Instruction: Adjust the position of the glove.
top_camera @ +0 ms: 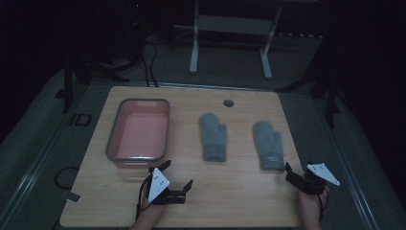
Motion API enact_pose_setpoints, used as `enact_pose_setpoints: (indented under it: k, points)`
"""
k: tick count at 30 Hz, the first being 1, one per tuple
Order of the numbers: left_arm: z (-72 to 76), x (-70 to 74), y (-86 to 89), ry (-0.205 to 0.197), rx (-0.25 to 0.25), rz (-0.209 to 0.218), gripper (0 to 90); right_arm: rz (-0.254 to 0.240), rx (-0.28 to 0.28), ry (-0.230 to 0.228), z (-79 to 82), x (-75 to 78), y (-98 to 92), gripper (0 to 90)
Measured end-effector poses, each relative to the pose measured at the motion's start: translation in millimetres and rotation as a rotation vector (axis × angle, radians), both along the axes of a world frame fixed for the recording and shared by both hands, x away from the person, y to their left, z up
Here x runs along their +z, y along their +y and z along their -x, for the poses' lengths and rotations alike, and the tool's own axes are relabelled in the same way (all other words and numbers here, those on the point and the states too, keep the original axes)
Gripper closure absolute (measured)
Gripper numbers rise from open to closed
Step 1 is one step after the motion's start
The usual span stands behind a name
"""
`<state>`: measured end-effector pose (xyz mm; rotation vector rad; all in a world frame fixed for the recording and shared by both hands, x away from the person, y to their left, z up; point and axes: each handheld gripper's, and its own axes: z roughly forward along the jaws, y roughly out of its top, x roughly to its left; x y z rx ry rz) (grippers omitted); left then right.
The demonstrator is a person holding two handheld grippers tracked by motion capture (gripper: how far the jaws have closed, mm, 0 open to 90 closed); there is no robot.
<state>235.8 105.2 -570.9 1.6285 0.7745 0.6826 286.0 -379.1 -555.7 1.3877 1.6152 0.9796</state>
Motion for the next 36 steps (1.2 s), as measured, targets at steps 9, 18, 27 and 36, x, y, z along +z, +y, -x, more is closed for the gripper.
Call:
enact_pose_setpoints:
  k: [9, 18, 27, 36]
  points:
    - [-1.4, 0.1, 1.2, 0.013, 0.005, 0.012, 0.6, -0.041, 0.046, 0.050, -2.5, 3.1, -2.3, 13.3]
    - [-1.4, 0.1, 1.4, 0.013, 0.004, 0.013, 0.6, -0.083, 0.095, 0.109, -12.2, 21.2, -0.3, 13.2]
    - [-1.2, 0.1, 1.2, 0.013, 0.005, 0.012, 0.6, -0.054, 0.205, 0.177, -32.8, 39.1, 20.1, 13.5]
    - [-1.1, 0.0, 1.2, 0.012, 0.008, 0.012, 0.6, -0.047, 0.284, 0.158, -52.9, 55.3, 40.9, 13.5]
